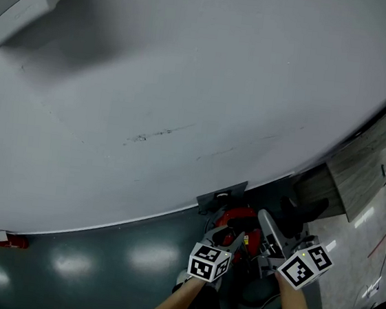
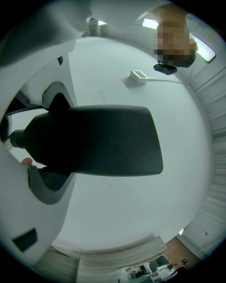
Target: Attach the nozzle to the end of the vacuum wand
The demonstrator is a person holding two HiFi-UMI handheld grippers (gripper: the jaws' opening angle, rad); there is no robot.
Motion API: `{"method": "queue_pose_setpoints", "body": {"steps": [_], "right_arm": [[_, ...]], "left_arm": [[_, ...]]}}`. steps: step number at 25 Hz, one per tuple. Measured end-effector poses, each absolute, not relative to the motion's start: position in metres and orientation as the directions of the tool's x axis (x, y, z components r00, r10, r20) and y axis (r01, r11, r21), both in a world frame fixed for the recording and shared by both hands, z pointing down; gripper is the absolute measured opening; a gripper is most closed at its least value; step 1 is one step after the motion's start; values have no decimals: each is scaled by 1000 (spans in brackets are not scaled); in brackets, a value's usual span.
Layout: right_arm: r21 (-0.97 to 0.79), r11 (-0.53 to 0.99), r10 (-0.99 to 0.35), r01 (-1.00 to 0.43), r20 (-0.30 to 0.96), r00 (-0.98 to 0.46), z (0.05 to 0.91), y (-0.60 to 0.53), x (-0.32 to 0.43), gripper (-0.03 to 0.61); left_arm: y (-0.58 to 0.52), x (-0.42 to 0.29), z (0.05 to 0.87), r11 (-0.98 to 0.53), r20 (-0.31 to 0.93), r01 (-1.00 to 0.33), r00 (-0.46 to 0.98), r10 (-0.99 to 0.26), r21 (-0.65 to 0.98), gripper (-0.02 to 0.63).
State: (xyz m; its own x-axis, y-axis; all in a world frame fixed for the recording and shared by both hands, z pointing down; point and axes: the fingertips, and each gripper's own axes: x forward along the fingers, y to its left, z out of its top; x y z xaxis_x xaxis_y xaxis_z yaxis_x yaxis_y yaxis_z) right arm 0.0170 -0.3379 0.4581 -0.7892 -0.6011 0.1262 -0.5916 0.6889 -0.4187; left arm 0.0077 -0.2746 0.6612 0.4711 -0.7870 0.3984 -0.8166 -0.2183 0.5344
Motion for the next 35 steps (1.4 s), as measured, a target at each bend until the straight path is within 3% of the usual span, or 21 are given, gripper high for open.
{"method": "queue_pose_setpoints", "body": {"steps": [16,28,35], "right_arm": [[-222,819,-465,-529,282,-839,465,-334,-52,342],[-198,847,-412,-494,343,-844,473,-335,-68,341],[-38,926,-325,-375,423,-846,476,-312,-99,341]], "left_arm": [[-276,5,663,-217,421,-837,455,-785,502,147],[-277,4,665,-207,435,-848,442,-785,488,147],[-276,3,663,-210,431,-860,427,-795,465,147]]}}
